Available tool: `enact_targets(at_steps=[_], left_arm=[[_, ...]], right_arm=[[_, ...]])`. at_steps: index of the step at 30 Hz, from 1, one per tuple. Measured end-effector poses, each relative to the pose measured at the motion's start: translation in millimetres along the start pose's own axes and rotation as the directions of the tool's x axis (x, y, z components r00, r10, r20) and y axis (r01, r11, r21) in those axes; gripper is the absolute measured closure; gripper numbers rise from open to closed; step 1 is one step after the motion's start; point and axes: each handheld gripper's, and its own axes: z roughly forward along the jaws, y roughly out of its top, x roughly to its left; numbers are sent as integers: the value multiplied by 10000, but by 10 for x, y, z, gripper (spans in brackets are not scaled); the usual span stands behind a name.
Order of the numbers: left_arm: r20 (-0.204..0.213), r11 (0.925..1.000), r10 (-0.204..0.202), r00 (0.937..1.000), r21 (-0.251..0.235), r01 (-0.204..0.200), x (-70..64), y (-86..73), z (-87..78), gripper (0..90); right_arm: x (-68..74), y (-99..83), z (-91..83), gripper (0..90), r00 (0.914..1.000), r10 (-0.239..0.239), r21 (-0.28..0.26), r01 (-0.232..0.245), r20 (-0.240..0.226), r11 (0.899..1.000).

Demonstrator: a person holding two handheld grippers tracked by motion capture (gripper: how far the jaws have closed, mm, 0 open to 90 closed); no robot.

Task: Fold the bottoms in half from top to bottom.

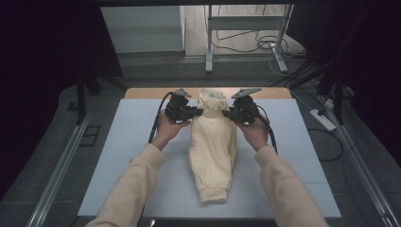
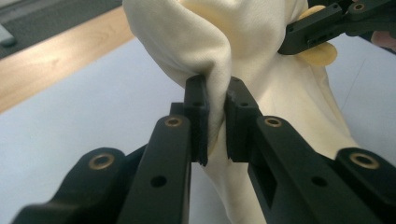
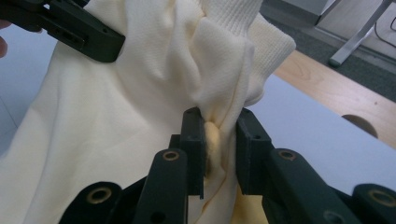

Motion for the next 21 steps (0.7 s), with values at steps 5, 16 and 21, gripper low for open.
enact_targets(at_steps=[5,16,21], left_arm=[[-58,9999,108,9999,82,-107,-9,10,26,810],[-101,10000,50,9999,-79,-51,65,119,10,810],[-320,9974,305,9990,-648,-325,46,305,-126,811]], right_arm=[[-21,-61,43,750,9998,178,27,-178,-61,9998],[-80,6,44,751,9999,160,-49,-160,18,9999],[-140,235,-104,751,9997,43,-549,-29,245,9985]])
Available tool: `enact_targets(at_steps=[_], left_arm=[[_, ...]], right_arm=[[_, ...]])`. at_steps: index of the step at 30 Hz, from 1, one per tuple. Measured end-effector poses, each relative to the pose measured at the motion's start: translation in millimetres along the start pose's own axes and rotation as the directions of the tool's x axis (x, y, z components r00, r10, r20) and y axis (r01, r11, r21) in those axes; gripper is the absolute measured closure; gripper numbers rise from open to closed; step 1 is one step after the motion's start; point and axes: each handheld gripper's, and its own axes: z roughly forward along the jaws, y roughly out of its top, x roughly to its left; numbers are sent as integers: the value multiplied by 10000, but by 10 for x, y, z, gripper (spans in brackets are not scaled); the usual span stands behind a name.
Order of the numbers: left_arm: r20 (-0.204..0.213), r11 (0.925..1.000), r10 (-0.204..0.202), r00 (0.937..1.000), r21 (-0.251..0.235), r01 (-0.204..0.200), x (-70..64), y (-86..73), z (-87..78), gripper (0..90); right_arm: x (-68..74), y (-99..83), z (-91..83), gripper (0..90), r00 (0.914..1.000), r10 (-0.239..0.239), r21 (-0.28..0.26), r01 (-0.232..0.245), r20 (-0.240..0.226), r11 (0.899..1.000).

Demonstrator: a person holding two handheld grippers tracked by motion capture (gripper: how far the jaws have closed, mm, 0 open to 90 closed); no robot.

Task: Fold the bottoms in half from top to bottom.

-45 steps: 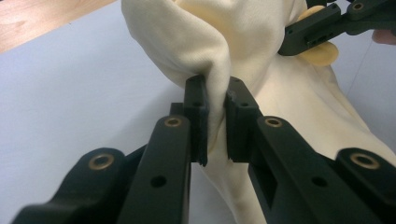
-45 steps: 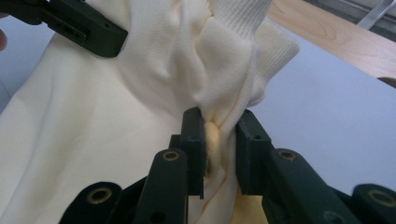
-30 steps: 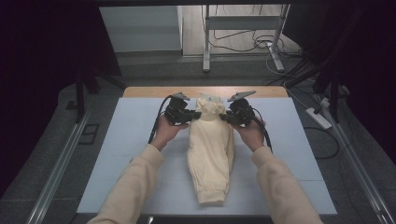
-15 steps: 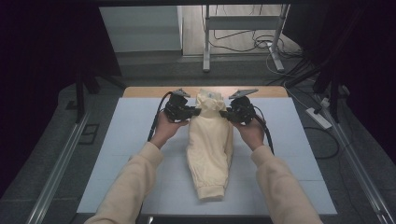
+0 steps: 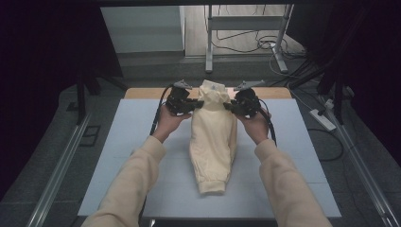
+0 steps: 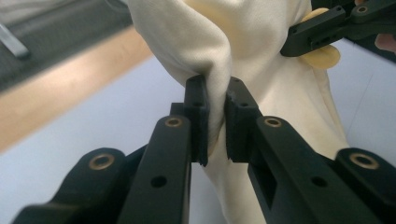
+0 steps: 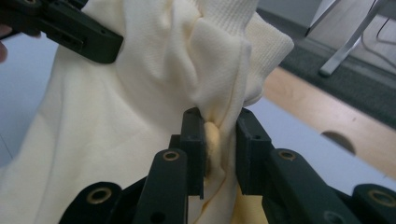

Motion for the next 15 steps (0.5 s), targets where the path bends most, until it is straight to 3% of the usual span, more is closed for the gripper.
enact_targets(at_steps=[3,9,15], left_arm=[[-15,9999,135,9999,-51,-135,-19,41,-26,811],[12,9998,147,9999,132,-147,-22,31,2,811],[-23,9998,193,9998,-59,-193,17,106,-11,812]], right_arm=[[-22,65,-60,750,10000,-53,-123,54,75,9999],[-27,-3,-34,750,10000,77,-76,-77,26,9999],[-89,42,-40,751,9997,222,-206,-222,-32,9995]])
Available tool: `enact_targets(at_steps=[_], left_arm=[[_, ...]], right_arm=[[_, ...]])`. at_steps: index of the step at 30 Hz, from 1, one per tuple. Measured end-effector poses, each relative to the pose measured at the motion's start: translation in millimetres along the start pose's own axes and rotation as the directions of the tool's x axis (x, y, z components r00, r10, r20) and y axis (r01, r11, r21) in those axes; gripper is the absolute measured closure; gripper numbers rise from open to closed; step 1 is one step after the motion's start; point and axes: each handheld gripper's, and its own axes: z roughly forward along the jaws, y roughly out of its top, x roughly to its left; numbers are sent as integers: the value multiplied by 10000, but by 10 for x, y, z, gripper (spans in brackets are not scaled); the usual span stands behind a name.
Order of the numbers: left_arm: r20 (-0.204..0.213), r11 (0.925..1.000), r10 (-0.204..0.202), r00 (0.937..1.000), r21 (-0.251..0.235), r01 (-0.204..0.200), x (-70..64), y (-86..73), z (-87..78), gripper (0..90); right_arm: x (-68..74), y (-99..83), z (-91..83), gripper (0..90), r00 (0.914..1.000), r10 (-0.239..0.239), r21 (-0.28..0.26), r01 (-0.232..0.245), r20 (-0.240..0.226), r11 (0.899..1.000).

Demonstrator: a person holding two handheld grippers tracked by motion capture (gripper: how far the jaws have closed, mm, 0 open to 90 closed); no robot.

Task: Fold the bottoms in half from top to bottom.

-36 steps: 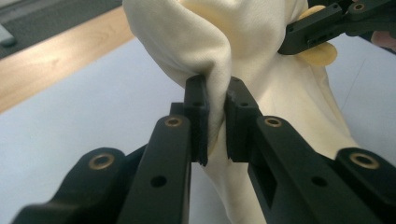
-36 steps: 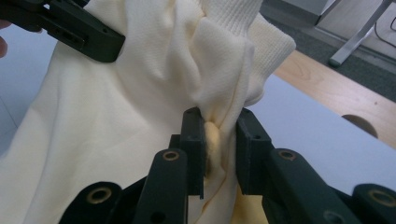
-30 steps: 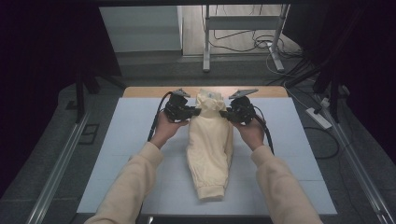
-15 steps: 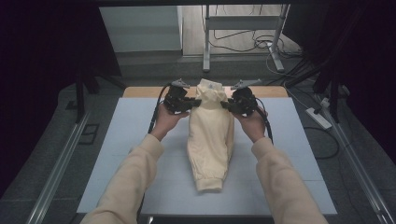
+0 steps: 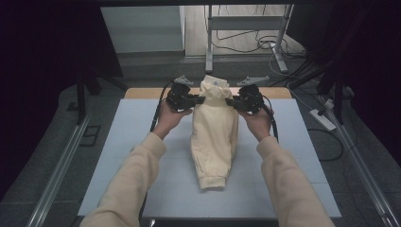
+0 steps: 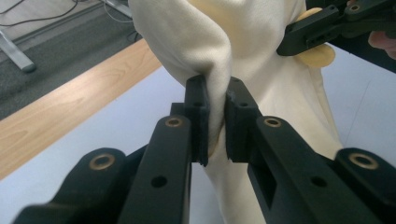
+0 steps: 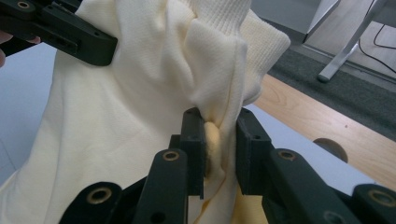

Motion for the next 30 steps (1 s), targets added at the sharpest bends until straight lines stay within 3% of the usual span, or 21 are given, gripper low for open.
enact_targets(at_steps=[6,9,18,30], left_arm=[[-171,9988,250,9995,-412,-257,1,204,-102,812],[-271,9982,388,9989,-443,-399,-19,224,-117,811],[-202,9997,226,9995,121,-223,-12,37,3,809],[-78,9988,32,10000,489,-29,18,-189,156,810]], right_arm=[[-43,200,-118,751,9992,-224,-406,238,339,9989],[-47,254,-177,750,9988,-264,-568,287,413,9980],[-17,57,-58,750,9997,-164,-263,169,207,9995],[-9,-148,118,747,10000,-83,88,84,-38,9999]])
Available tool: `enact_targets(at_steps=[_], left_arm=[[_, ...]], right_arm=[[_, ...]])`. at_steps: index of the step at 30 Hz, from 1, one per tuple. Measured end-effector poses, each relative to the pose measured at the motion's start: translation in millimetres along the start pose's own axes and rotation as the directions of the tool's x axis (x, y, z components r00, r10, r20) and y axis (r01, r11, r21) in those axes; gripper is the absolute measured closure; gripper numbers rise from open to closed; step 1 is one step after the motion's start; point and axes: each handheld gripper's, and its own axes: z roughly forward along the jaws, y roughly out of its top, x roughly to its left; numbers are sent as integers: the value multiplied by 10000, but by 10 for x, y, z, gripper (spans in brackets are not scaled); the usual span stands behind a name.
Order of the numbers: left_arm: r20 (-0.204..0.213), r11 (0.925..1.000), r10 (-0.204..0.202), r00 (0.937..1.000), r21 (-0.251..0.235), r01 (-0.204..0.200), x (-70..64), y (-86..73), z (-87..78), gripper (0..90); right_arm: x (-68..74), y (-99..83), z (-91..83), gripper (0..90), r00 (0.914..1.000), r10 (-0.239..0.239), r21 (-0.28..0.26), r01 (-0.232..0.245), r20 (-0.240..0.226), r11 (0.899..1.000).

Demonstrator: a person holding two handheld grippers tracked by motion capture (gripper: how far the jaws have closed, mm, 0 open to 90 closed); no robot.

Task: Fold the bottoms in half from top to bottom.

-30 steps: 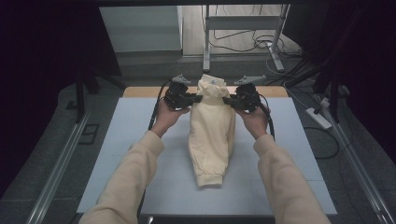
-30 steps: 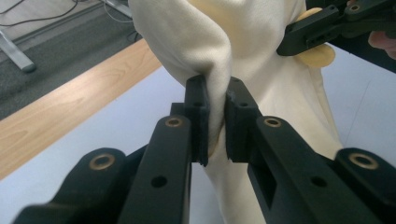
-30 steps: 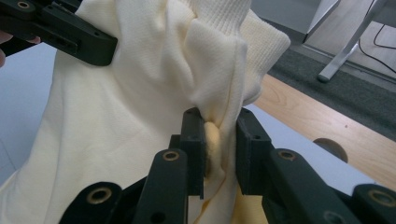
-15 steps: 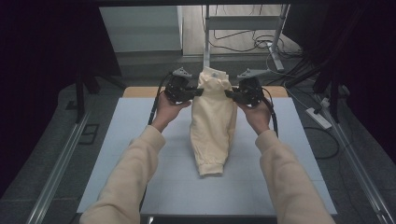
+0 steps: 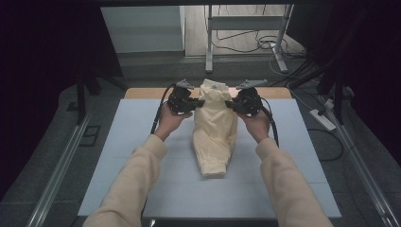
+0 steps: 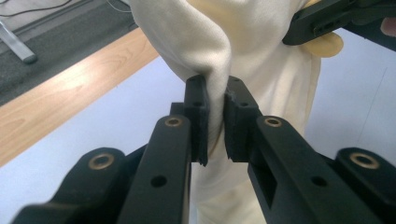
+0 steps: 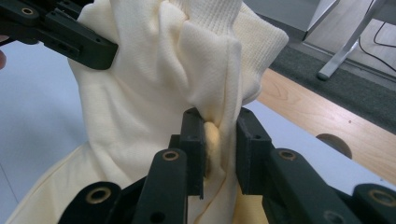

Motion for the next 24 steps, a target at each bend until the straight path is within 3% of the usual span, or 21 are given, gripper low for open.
enact_targets(at_steps=[14,24], left_arm=[[96,9996,100,9999,264,-103,-40,-167,77,810],[256,9997,-53,9997,230,47,-45,-285,113,810]], right_arm=[[34,-184,75,743,9995,-124,243,131,-284,9996],[72,-274,110,742,9993,-19,338,32,-369,9994]])
